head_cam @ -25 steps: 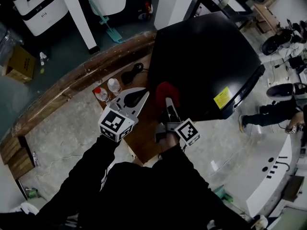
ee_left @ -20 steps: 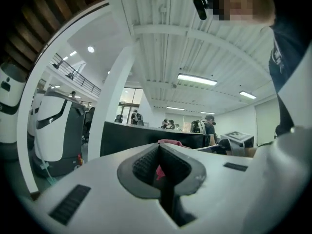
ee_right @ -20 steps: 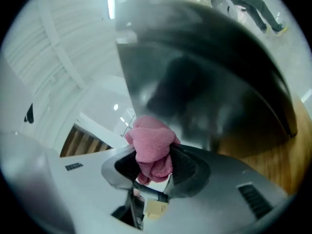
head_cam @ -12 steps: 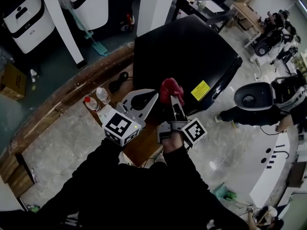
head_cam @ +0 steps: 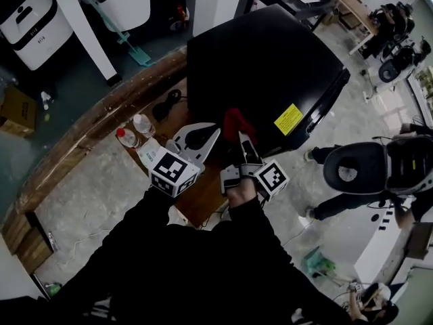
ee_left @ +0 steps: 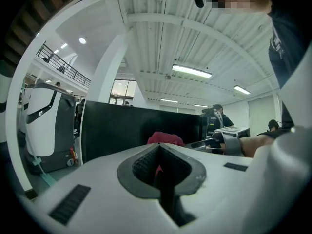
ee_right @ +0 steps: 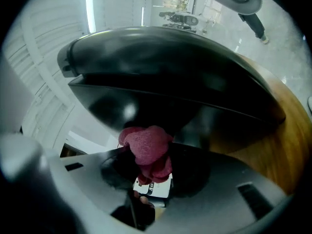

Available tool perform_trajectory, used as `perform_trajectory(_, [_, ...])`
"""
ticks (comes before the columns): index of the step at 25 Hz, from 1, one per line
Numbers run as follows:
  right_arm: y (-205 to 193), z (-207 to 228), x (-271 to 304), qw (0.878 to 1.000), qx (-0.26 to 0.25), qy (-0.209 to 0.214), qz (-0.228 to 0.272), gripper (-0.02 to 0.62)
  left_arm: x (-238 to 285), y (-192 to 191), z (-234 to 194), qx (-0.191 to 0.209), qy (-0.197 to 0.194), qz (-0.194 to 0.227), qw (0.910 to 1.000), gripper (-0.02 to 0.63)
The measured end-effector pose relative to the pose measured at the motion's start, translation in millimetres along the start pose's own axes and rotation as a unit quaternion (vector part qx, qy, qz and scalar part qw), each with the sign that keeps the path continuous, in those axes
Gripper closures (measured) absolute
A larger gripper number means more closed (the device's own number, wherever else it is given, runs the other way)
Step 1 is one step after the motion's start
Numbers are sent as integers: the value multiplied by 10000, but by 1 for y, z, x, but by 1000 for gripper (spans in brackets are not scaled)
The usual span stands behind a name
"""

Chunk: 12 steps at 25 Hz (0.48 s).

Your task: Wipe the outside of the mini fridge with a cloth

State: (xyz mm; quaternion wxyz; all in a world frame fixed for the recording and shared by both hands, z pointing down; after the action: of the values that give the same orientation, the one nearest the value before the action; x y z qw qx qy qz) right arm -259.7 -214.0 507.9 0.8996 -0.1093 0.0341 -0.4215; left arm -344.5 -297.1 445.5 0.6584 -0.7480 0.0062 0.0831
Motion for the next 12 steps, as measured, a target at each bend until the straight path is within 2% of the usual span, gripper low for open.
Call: perform_trajectory(12, [-34, 120, 26, 9969, -42, -741, -257, 446, -3, -120, -36, -282, 350, -848, 9954, 600])
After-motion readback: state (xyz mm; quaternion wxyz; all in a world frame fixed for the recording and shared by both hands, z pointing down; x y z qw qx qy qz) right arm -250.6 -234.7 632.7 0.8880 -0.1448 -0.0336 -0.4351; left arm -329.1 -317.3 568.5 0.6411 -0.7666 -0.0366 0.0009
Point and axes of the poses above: the fingertips, and each gripper's own axes: x forward along the fingers, z to its right, y out of its top, the point moved 3 cm from there along -x, backward along the fingers, and after that the axes turned 13 degrees about z, right-handed, at the moved point
